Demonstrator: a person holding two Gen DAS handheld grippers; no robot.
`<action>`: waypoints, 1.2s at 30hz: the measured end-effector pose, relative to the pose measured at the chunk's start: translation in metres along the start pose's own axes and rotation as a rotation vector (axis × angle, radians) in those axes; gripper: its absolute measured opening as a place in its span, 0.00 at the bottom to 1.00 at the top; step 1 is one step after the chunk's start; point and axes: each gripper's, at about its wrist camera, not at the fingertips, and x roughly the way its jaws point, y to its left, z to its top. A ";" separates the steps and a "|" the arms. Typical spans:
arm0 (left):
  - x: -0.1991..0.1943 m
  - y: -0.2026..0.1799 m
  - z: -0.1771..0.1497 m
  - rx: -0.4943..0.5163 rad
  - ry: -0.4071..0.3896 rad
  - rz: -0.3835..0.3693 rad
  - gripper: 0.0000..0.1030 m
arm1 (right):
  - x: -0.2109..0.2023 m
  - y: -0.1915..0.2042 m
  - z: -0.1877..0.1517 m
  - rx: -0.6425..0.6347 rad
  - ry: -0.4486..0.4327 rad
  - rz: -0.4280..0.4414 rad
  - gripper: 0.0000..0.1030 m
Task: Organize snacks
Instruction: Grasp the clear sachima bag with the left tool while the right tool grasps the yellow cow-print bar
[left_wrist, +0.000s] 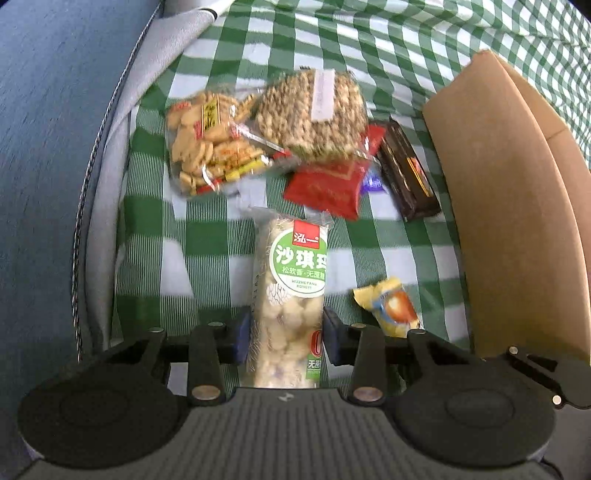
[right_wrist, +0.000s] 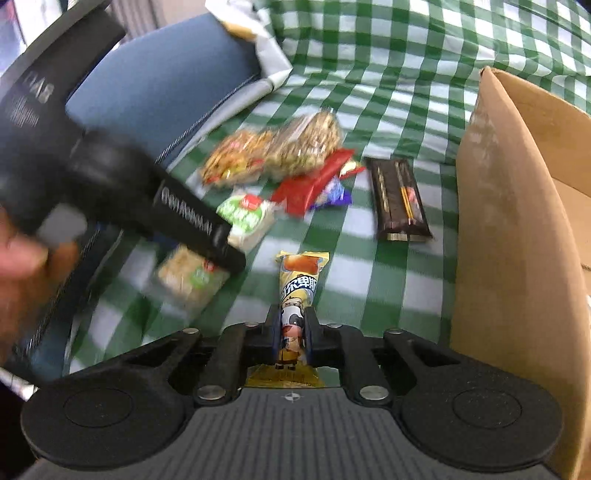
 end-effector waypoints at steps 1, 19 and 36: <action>-0.002 0.000 -0.003 -0.009 0.006 -0.003 0.42 | -0.002 0.001 -0.003 -0.007 0.012 0.001 0.12; -0.009 -0.028 -0.021 -0.050 0.010 0.043 0.45 | -0.005 -0.008 -0.023 0.039 0.072 0.020 0.24; 0.003 -0.030 -0.017 -0.065 0.036 0.036 0.45 | 0.001 -0.008 -0.024 0.016 0.080 0.005 0.24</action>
